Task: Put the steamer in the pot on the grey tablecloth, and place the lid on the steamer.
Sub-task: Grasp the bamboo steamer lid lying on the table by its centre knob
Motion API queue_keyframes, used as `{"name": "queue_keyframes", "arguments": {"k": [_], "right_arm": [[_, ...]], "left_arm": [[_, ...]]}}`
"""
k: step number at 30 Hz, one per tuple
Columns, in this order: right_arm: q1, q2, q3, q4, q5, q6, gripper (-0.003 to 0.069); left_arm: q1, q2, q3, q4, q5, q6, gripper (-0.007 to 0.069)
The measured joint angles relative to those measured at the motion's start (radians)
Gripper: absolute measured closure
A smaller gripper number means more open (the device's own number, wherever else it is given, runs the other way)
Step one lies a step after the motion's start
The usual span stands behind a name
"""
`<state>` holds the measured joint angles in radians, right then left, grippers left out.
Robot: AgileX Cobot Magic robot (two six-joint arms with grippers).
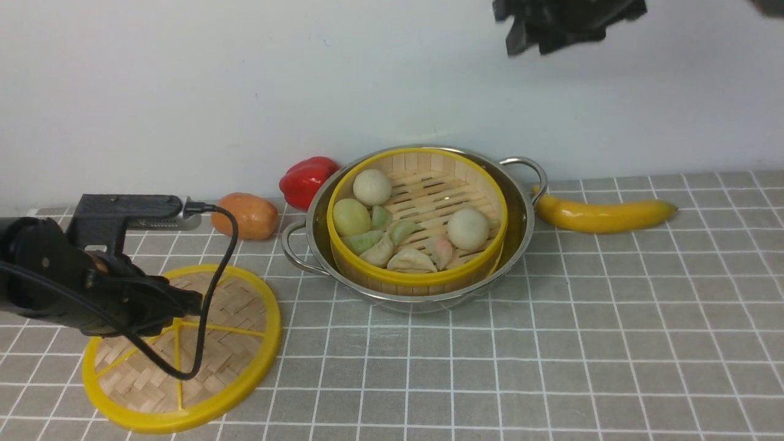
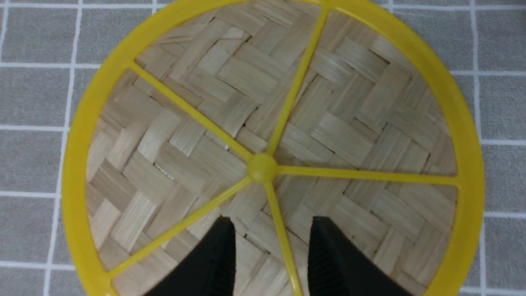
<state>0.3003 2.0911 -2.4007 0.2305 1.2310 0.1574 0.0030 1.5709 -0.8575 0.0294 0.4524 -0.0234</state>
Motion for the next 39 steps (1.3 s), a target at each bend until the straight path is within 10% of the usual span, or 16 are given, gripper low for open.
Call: {"name": "queue_keyframes", "arguments": {"k": [27, 39], "right_arm": [[0.000, -0.902, 0.612, 0.044, 0.000, -0.113, 0.0335], [0.000, -1.039, 0.695, 0.025, 0.003, -0.082, 0.0335]], "left_arm": [[0.000, 0.201, -0.165, 0.027, 0.078, -0.045, 0.0382], [0.000, 0.204, -0.341, 0.098, 0.341, -0.045, 0.0509]]}}
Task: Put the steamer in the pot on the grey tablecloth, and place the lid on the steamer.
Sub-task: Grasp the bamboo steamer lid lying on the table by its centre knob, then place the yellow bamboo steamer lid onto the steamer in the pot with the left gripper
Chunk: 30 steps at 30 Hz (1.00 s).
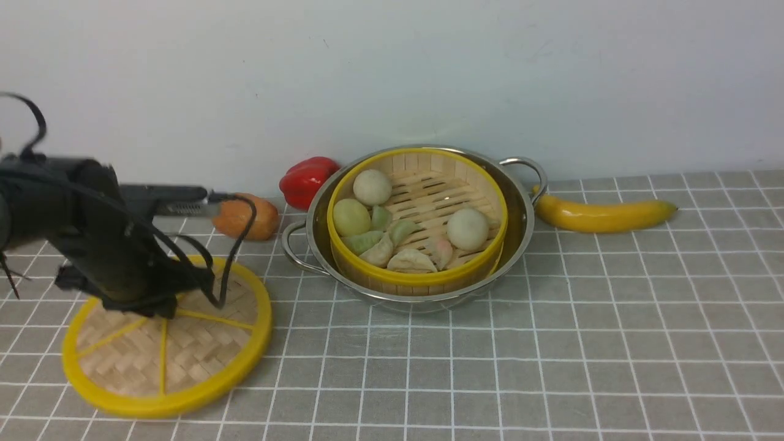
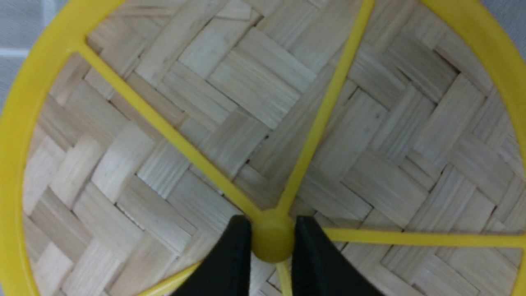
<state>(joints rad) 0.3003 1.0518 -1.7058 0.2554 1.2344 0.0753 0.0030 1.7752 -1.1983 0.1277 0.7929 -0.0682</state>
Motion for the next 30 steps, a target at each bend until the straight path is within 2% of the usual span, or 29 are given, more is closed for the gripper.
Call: {"name": "queue_keyframes", "arguments": {"k": [5, 8, 11, 13, 17, 19, 21, 24, 30], "right_arm": [[0.000, -0.026, 0.000, 0.000, 0.000, 0.026, 0.0335], [0.000, -0.034, 0.000, 0.001, 0.000, 0.052, 0.0335], [0.000, -0.034, 0.000, 0.001, 0.000, 0.078, 0.0335], [0.000, -0.034, 0.000, 0.002, 0.000, 0.087, 0.0335], [0.000, -0.034, 0.000, 0.011, 0.000, 0.097, 0.0335], [0.000, -0.034, 0.000, 0.018, 0.000, 0.097, 0.0335], [0.000, -0.034, 0.000, 0.042, 0.000, 0.100, 0.0334], [0.000, -0.034, 0.000, 0.065, 0.000, 0.100, 0.0334], [0.000, -0.034, 0.000, 0.085, 0.000, 0.100, 0.0333]], "left_arm": [[-0.016, -0.074, -0.221, 0.010, 0.138, 0.034, 0.0509], [-0.065, -0.090, -0.366, -0.050, 0.150, 0.129, 0.0509], [-0.165, -0.058, -0.477, -0.147, 0.163, 0.258, 0.0509], [-0.249, 0.003, -0.542, -0.181, 0.185, 0.304, 0.0509], [-0.372, 0.148, -0.652, -0.166, 0.217, 0.313, 0.0509], [-0.398, 0.187, -0.680, -0.148, 0.227, 0.308, 0.0509], [-0.451, 0.279, -0.746, -0.076, 0.243, 0.290, 0.0509], [-0.487, 0.363, -0.820, -0.020, 0.251, 0.272, 0.0509], [-0.500, 0.431, -0.894, -0.016, 0.250, 0.266, 0.0509]]}}
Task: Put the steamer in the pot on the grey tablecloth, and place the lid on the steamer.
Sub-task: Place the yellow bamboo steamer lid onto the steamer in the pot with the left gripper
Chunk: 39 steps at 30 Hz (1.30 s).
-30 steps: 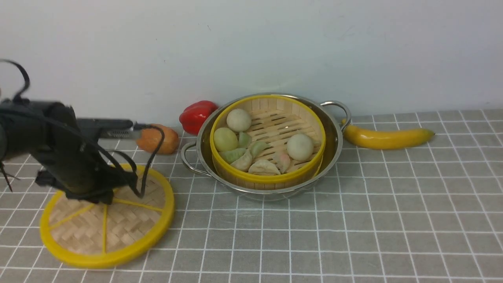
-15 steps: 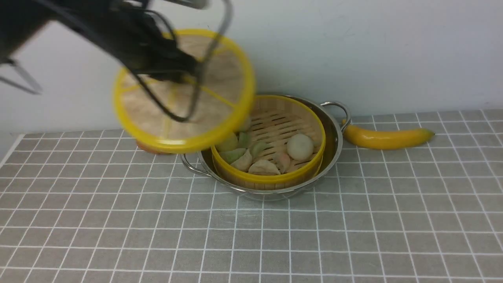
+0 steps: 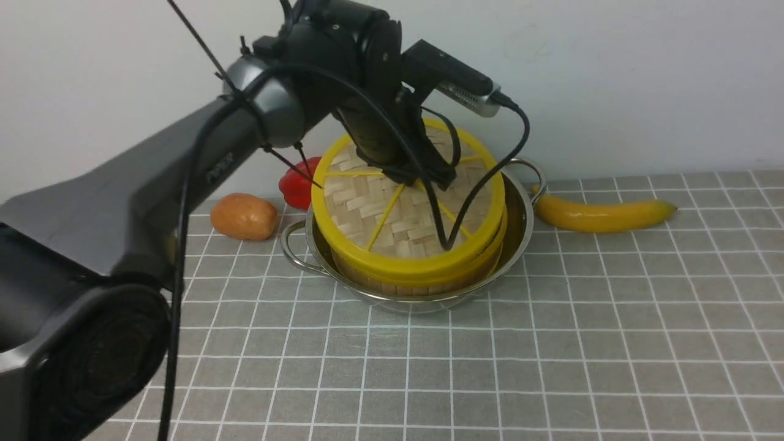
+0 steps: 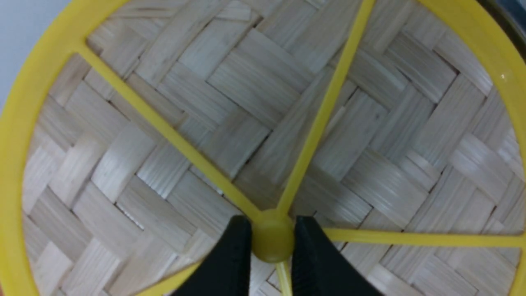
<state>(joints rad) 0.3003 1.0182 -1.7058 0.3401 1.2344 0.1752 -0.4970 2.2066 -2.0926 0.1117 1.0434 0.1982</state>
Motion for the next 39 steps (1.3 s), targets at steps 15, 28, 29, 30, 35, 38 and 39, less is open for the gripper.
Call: {"name": "queue_keyframes", "arguments": {"k": [15, 28, 29, 30, 35, 38, 39], "right_arm": [[0.000, 0.000, 0.000, 0.003, 0.000, 0.001, 0.0333], [0.000, 0.000, 0.000, 0.003, 0.000, 0.001, 0.0333], [0.000, 0.000, 0.000, 0.003, 0.000, 0.001, 0.0333], [0.000, 0.000, 0.000, 0.003, 0.000, 0.001, 0.0333], [0.000, 0.000, 0.000, 0.002, 0.000, 0.001, 0.0333], [0.000, 0.000, 0.000, 0.002, 0.000, 0.001, 0.0333], [0.000, 0.000, 0.000, 0.001, 0.000, 0.001, 0.0333]], "left_arm": [[-0.001, 0.062, -0.008, 0.001, -0.077, 0.000, 0.0509], [-0.001, 0.081, -0.010, 0.026, -0.085, -0.039, 0.0509], [-0.001, 0.083, -0.013, 0.026, -0.085, -0.042, 0.0509], [-0.001, 0.086, -0.015, 0.027, -0.084, -0.045, 0.0509], [-0.002, 0.092, -0.018, 0.032, -0.084, -0.048, 0.0509], [-0.002, 0.092, -0.018, 0.033, -0.084, -0.048, 0.0509], [-0.002, 0.092, -0.018, 0.033, -0.084, -0.048, 0.0509]]}}
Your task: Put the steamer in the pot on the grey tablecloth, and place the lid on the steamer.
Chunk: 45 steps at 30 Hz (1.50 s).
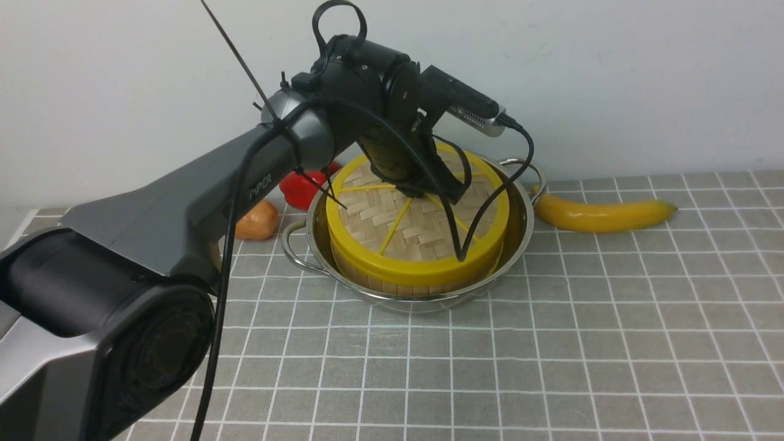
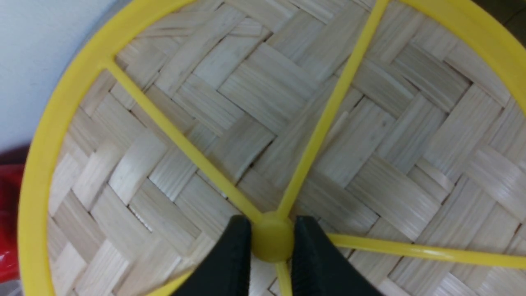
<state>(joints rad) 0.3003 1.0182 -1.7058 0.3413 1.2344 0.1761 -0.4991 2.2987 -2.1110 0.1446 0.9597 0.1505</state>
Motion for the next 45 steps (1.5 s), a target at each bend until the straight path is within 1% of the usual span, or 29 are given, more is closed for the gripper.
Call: {"name": "queue_keyframes", "arguments": {"k": [8, 11, 12, 13, 14, 15, 16, 17, 19, 21, 22, 23, 26, 27, 30, 31, 33, 34, 35, 36, 38, 39, 40, 41, 42, 43, 44, 45], "right_arm": [[0.000, 0.000, 0.000, -0.002, 0.000, 0.000, 0.0333], [0.000, 0.000, 0.000, -0.002, 0.000, 0.000, 0.0333], [0.000, 0.000, 0.000, -0.002, 0.000, 0.000, 0.0333], [0.000, 0.000, 0.000, -0.002, 0.000, 0.000, 0.0333], [0.000, 0.000, 0.000, -0.002, 0.000, 0.000, 0.0333], [0.000, 0.000, 0.000, -0.002, 0.000, 0.000, 0.0333], [0.000, 0.000, 0.000, -0.002, 0.000, 0.000, 0.0333], [0.000, 0.000, 0.000, -0.002, 0.000, 0.000, 0.0333], [0.000, 0.000, 0.000, -0.002, 0.000, 0.000, 0.0333], [0.000, 0.000, 0.000, -0.002, 0.000, 0.000, 0.0333], [0.000, 0.000, 0.000, -0.003, 0.000, 0.000, 0.0333], [0.000, 0.000, 0.000, -0.006, 0.000, 0.000, 0.0333], [0.000, 0.000, 0.000, -0.024, 0.000, -0.021, 0.0333], [0.000, 0.000, 0.000, -0.039, 0.000, -0.053, 0.0333], [0.000, -0.010, 0.000, -0.088, 0.000, -0.100, 0.0348], [0.000, -0.021, 0.003, -0.116, 0.000, -0.118, 0.0367], [0.000, -0.059, 0.026, -0.172, -0.003, -0.138, 0.0403], [0.000, -0.089, 0.050, -0.203, -0.004, -0.145, 0.0428], [0.000, -0.089, 0.056, -0.203, -0.004, -0.147, 0.0433], [0.000, -0.156, 0.113, -0.258, -0.009, -0.152, 0.0468], [0.000, -0.254, 0.218, -0.329, -0.011, -0.154, 0.0514], [0.000, -0.330, 0.317, -0.375, -0.012, -0.148, 0.0547], [0.000, -0.384, 0.363, -0.405, -0.018, -0.140, 0.0561], [0.000, -0.463, 0.472, -0.449, -0.034, -0.122, 0.0594], [0.000, -0.476, 0.472, -0.455, -0.038, -0.119, 0.0594], [0.000, -0.590, 0.611, -0.513, -0.075, -0.076, 0.0634], [0.000, -0.602, 0.625, -0.518, -0.079, -0.071, 0.0638], [0.000, -0.661, 0.696, -0.545, -0.099, -0.043, 0.0658]], "left_arm": [[0.000, 0.001, -0.002, 0.000, 0.000, -0.007, 0.0509], [0.000, 0.001, -0.002, 0.001, 0.000, -0.008, 0.0475], [0.000, 0.001, -0.002, 0.004, 0.001, -0.009, 0.0443], [0.000, 0.001, -0.002, 0.004, 0.001, -0.009, 0.0443], [0.000, 0.001, -0.003, 0.015, 0.001, -0.011, 0.0379], [0.000, 0.001, -0.004, 0.018, 0.001, -0.011, 0.0372], [0.000, 0.001, -0.010, 0.038, 0.005, -0.013, 0.0312], [0.000, 0.001, -0.010, 0.041, 0.006, -0.013, 0.0305], [-0.001, 0.001, -0.025, 0.079, 0.029, -0.033, 0.0214], [-0.002, -0.001, -0.032, 0.091, 0.042, -0.042, 0.0190], [-0.004, -0.009, -0.045, 0.115, 0.073, -0.067, 0.0161], [-0.006, -0.017, -0.055, 0.132, 0.102, -0.082, 0.0152], [-0.006, -0.052, -0.079, 0.162, 0.165, -0.100, 0.0155], [-0.004, -0.094, -0.099, 0.172, 0.209, -0.108, 0.0181], [-0.004, -0.181, -0.118, 0.167, 0.244, -0.112, 0.0288], [-0.004, -0.220, -0.119, 0.157, 0.247, -0.110, 0.0356], [-0.004, -0.278, -0.117, 0.137, 0.250, -0.096, 0.0458], [-0.004, -0.312, -0.112, 0.123, 0.251, -0.082, 0.0536], [-0.004, -0.326, -0.112, 0.120, 0.251, -0.082, 0.0548], [-0.004, -0.372, -0.096, 0.096, 0.251, -0.064, 0.0606], [-0.004, -0.458, -0.054, 0.051, 0.251, -0.039, 0.0642], [-0.004, -0.516, -0.017, 0.028, 0.251, -0.026, 0.0648], [-0.004, -0.556, 0.012, 0.007, 0.251, -0.016, 0.0648], [-0.004, -0.620, 0.065, -0.013, 0.251, 0.000, 0.0648], [-0.004, -0.630, 0.075, -0.017, 0.251, 0.002, 0.0648], [-0.004, -0.722, 0.166, -0.045, 0.250, 0.020, 0.0648], [-0.004, -0.734, 0.179, -0.047, 0.250, 0.021, 0.0648], [-0.004, -0.808, 0.262, -0.055, 0.243, 0.028, 0.0648]]}}
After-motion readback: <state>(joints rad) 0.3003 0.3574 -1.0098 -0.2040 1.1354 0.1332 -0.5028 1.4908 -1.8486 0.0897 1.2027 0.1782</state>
